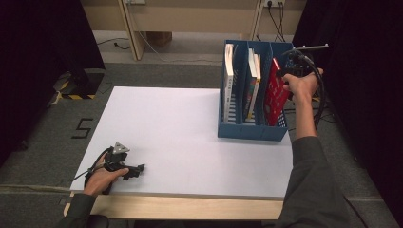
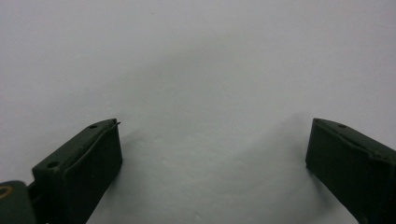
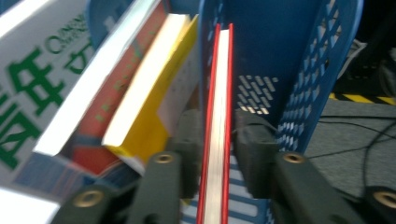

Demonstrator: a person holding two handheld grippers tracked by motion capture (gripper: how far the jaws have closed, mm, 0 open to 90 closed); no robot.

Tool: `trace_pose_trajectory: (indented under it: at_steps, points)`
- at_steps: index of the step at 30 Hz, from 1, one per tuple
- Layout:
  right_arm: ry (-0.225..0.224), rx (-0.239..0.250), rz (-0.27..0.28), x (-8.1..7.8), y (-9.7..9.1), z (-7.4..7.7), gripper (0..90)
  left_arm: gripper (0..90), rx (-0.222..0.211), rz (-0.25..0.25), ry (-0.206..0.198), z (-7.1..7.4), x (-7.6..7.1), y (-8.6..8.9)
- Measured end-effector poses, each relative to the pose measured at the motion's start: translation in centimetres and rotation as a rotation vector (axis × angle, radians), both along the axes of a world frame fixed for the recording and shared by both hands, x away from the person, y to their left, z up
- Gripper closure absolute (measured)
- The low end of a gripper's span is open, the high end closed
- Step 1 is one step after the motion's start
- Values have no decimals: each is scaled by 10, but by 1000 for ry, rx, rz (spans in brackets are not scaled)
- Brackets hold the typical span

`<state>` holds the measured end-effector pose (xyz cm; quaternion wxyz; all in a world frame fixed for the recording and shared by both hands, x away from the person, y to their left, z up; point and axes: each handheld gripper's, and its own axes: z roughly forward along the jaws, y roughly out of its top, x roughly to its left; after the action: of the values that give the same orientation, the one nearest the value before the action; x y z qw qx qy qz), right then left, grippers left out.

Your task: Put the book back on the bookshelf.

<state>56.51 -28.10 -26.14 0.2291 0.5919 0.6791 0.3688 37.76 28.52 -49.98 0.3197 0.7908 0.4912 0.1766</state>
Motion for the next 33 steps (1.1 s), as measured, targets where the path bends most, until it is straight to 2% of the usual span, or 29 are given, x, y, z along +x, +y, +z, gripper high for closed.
trace_pose_trajectory:
  at_steps: [5, 7, 10, 17, 22, 25, 27, 29, 33]
  points:
    - [-29, 1, 45, -16, -3, 0, 625, 27, 2, -2, 1, 0, 0, 0]
    - [-34, -9, 40, -24, -5, 0, 596, 27, 0, 0, 0, 0, 0, 0]
    - [-46, 17, 80, -36, -7, -1, 583, 27, 3, -2, 3, 0, 0, 0]
    - [-52, -21, 147, -70, -13, -9, 574, 26, 3, -1, 4, 0, 0, 0]
    - [-54, -29, 184, -91, -18, -18, 584, 26, 0, 1, 3, 0, 0, 0]
    - [-45, -49, 196, -98, -21, -25, 604, 26, 0, 1, 4, 0, 0, 0]
    - [-50, -73, 190, -99, -23, -29, 654, 25, 0, 1, 4, 0, 0, 0]
    - [-50, -82, 188, -98, -25, -33, 705, 25, 0, 1, 4, 0, 0, 0]
    - [-24, -95, 195, -90, -24, -47, 745, 25, 0, 1, 4, 0, 0, 0]
